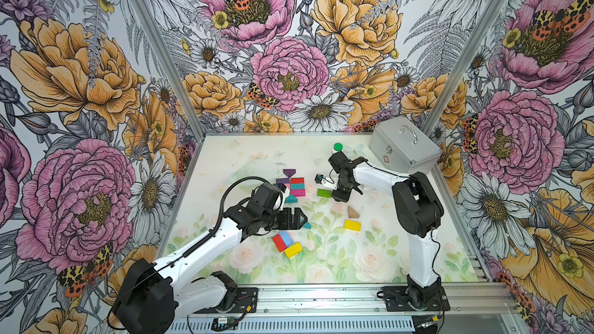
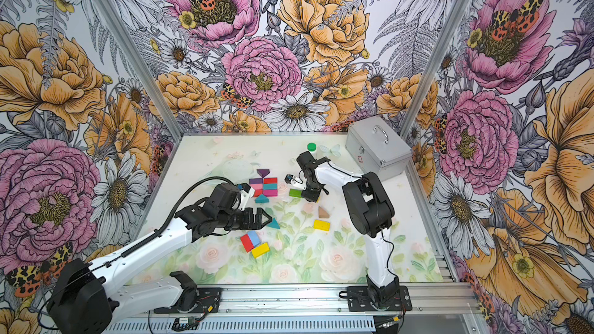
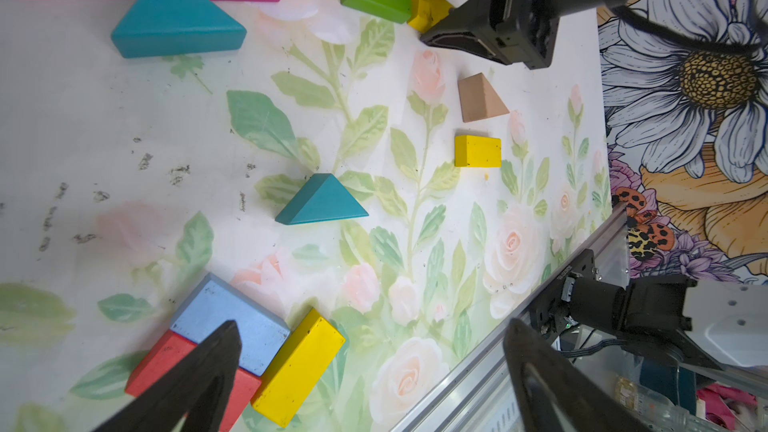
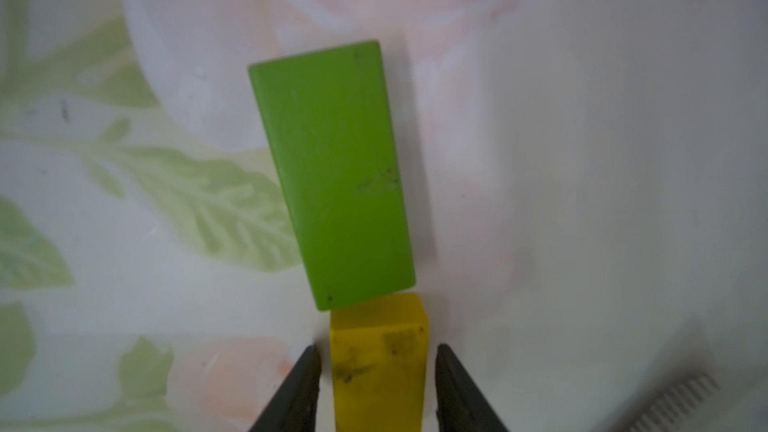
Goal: Assemble a piece of candy with building blocks
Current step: Place the building block at the center of the board, then pick up the building block from the center of the board.
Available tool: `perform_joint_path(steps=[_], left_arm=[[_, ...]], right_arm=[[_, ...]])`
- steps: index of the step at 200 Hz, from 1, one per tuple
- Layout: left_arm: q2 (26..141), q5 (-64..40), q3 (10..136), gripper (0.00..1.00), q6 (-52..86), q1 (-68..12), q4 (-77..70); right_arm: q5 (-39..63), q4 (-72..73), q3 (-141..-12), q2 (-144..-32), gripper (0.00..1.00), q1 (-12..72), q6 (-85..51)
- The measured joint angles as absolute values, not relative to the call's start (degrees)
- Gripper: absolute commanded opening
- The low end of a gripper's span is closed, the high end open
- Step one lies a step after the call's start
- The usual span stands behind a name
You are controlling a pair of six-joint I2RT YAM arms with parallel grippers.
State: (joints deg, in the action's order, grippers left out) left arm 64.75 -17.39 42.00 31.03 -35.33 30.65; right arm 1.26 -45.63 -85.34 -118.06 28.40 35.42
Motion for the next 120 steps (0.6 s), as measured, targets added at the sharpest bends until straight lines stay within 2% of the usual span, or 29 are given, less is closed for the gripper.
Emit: perform_joint_path(steps=[30, 44, 86, 120], left_arm=[[62.50, -17.61, 41.87, 0.99, 31.42, -34.44, 30.63], [61.14, -17.69, 41.50, 0.99, 31.66, -33.28, 30.70], [56.01, -18.76, 39.40, 0.99, 32.77, -26.81, 32.60], [55.18, -18.96, 38.54, 0.99, 33.67, -23.31, 34.17]], right_arm=[[1.06, -45.52, -85.71, -117.47, 0.75, 28.40, 33.98], [1.08, -45.47, -85.67, -115.81, 0.79, 28.45, 32.16], [0.49, -42.68, -81.01, -101.01, 0.84, 30.59, 23.38], [2.31, -38.52, -71.42, -86.61, 0.85, 38.15, 12.19]])
